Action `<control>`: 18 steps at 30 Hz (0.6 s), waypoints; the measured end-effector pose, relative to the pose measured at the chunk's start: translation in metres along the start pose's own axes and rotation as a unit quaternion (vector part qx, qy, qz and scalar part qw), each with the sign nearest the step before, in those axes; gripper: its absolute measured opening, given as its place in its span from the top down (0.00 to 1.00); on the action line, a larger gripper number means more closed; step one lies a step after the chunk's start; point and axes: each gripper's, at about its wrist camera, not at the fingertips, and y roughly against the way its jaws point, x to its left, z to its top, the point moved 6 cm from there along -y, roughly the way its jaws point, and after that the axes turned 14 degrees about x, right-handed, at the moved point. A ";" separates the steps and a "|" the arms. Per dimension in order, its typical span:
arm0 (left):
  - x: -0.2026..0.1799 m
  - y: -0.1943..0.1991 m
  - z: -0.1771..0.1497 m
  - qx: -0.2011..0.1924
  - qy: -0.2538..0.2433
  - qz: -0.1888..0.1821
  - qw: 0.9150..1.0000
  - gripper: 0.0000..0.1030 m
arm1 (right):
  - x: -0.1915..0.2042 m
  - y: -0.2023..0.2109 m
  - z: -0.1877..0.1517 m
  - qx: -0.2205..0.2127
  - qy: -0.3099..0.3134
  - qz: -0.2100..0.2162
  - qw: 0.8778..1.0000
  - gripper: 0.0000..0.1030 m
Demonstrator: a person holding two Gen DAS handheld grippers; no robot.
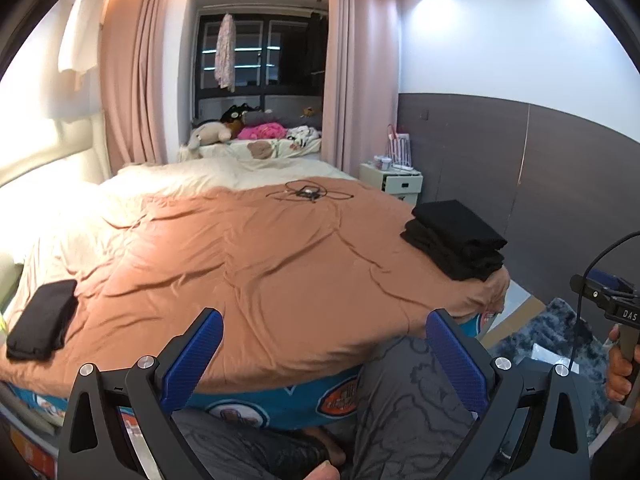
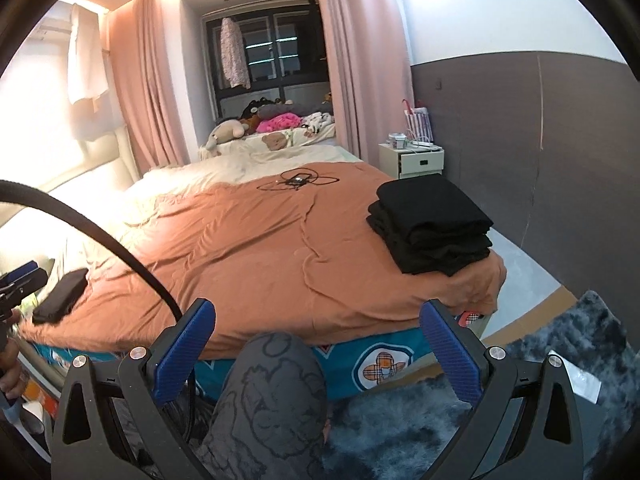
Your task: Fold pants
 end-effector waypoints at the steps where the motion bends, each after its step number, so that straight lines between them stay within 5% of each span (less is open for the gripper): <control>1: -0.001 -0.001 -0.004 0.000 -0.002 0.001 1.000 0.00 | 0.003 0.001 -0.002 -0.003 0.003 -0.002 1.000 0.00; 18: -0.016 -0.020 -0.037 0.003 -0.008 0.005 1.000 0.01 | 0.037 0.000 -0.030 -0.021 0.018 -0.012 1.000 0.00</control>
